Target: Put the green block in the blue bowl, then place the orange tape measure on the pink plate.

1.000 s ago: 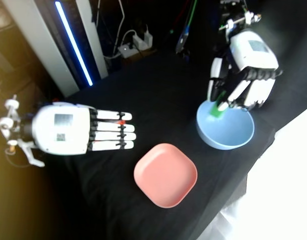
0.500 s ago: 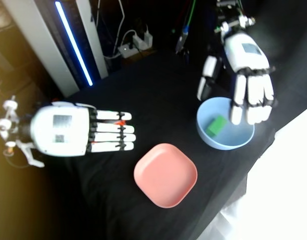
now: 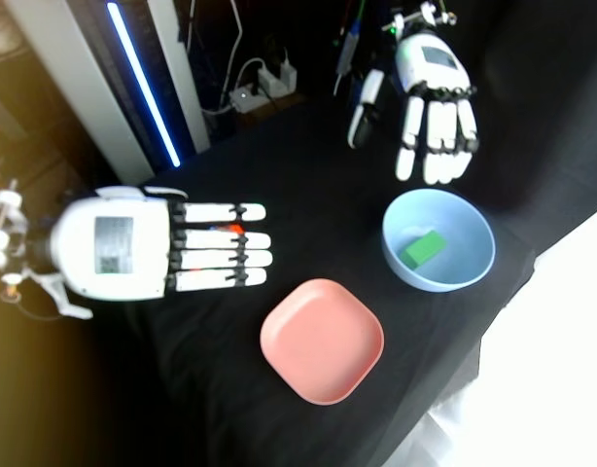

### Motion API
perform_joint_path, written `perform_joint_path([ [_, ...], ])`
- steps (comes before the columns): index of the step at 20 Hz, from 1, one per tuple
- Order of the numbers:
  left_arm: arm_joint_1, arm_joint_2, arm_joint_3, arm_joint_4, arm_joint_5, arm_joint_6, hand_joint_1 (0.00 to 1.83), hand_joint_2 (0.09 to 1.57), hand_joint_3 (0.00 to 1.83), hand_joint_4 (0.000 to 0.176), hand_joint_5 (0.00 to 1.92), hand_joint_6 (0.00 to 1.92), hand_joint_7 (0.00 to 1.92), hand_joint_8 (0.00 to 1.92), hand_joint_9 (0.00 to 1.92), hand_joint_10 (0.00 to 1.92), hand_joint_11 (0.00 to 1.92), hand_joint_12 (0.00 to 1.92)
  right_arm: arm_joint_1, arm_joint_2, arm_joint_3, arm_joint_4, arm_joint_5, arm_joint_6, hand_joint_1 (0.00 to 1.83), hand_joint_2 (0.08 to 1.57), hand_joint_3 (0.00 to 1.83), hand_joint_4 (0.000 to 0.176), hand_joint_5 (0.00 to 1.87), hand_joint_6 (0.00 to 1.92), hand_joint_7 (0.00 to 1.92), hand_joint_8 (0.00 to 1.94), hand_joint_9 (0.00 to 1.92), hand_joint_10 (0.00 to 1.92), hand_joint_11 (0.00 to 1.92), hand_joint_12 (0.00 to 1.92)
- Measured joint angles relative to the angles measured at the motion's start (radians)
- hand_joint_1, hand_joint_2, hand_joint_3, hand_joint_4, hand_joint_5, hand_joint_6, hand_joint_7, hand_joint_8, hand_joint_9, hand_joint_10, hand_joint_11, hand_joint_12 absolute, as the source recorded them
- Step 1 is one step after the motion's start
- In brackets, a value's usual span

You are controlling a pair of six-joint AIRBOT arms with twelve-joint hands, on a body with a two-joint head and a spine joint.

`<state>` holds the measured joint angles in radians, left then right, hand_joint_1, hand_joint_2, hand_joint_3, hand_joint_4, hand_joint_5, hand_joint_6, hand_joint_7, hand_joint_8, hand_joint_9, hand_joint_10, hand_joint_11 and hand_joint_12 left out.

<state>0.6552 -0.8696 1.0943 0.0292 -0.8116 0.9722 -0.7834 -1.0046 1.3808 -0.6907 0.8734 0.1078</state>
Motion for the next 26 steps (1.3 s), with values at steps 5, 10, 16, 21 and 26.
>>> perform_joint_path([
  [5,0.054,0.012,-0.022,-0.019,-0.07,-0.006,0.83,0.86,0.0,0.129,0.36,0.0,0.36,0.0,0.34,0.01,0.03,0.74,0.0,-0.032,0.016,-0.034,-0.033,-0.001,0.82,0.92,0.0,0.133,0.44,0.0,0.43,0.0,0.44,0.02,0.03,0.95],
  [10,0.097,0.014,-0.024,-0.048,-0.095,-0.039,0.86,0.85,0.0,0.092,0.39,0.0,0.39,0.0,0.37,0.0,0.03,0.77,0.0,-0.035,0.018,-0.054,-0.077,-0.017,0.89,0.92,0.0,0.097,0.52,0.0,0.55,0.01,0.63,0.04,0.18,1.06],
  [16,0.111,0.014,-0.024,-0.057,-0.108,-0.053,0.77,0.89,0.0,0.056,0.4,0.0,0.41,0.0,0.37,0.0,0.04,0.76,0.0,-0.057,0.034,-0.051,-0.109,-0.027,0.89,0.93,0.0,0.0,0.6,0.0,0.71,0.02,0.53,0.76,0.27,1.41],
  [21,0.111,0.014,-0.024,-0.057,-0.106,-0.056,0.73,0.88,0.0,0.052,0.4,0.0,0.43,0.0,0.41,0.01,0.09,0.78,0.0,-0.072,0.044,-0.045,-0.109,-0.027,0.99,0.92,0.0,0.0,0.84,0.02,0.41,1.16,0.35,1.62,0.39,1.71],
  [26,0.123,0.012,-0.024,-0.057,-0.104,-0.058,0.76,0.9,0.01,0.034,0.4,0.0,0.46,0.0,0.42,0.0,0.0,0.94,0.0,-0.072,0.044,-0.046,-0.11,-0.027,1.09,1.06,0.0,0.0,0.42,1.72,0.49,1.93,0.54,1.92,0.61,1.92],
])
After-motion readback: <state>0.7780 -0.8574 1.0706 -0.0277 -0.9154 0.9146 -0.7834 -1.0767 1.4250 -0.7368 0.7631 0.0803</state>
